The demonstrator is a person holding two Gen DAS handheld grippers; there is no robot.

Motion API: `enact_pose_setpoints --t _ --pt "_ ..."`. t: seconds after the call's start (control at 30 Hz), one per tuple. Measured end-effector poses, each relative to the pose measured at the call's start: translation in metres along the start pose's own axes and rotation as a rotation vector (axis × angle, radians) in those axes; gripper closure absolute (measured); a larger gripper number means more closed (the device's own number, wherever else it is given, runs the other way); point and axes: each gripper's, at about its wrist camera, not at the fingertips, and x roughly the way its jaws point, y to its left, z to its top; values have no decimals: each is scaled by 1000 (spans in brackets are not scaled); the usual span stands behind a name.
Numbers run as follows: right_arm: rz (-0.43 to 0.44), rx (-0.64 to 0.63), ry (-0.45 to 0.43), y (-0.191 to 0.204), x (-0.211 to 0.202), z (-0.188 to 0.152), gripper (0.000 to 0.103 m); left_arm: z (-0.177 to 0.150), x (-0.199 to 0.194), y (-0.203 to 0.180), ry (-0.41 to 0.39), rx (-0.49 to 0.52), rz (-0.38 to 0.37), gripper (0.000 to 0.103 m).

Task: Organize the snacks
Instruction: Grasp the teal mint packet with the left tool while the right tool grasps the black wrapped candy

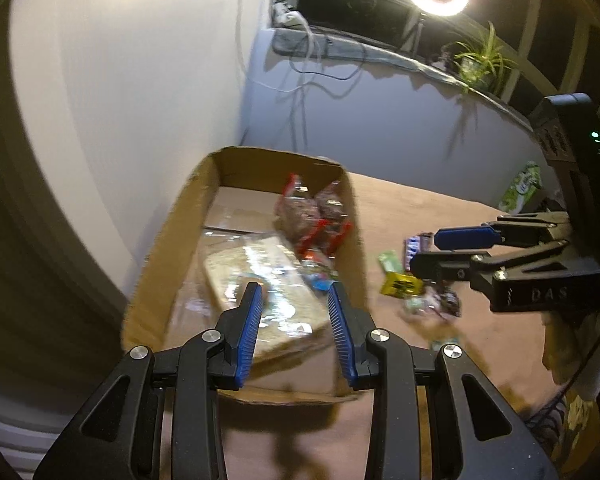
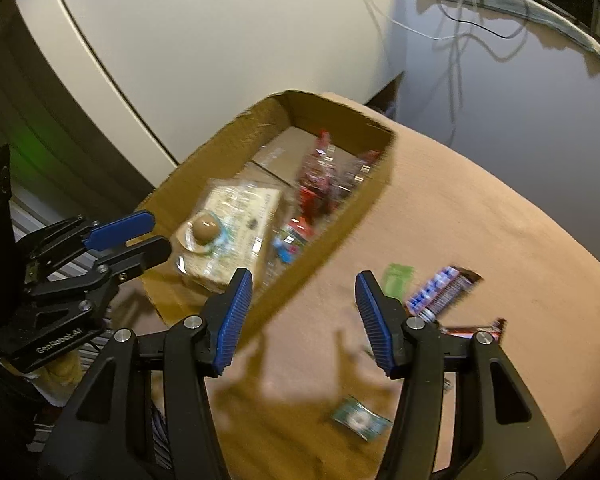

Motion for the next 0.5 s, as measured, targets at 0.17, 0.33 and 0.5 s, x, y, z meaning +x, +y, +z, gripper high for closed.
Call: enact_pose_setpoints --t 0.17,0.33,0.5 --pt "-40 44 3 -32 -14 -17 47 -6 2 -28 16 39 -41 70" --pt "-76 87 21 -62 -22 -32 45 -16 11 -58 51 83 -83 65" --pt "-88 106 45 -82 -21 -50 43 -29 22 -82 94 112 -121 62"
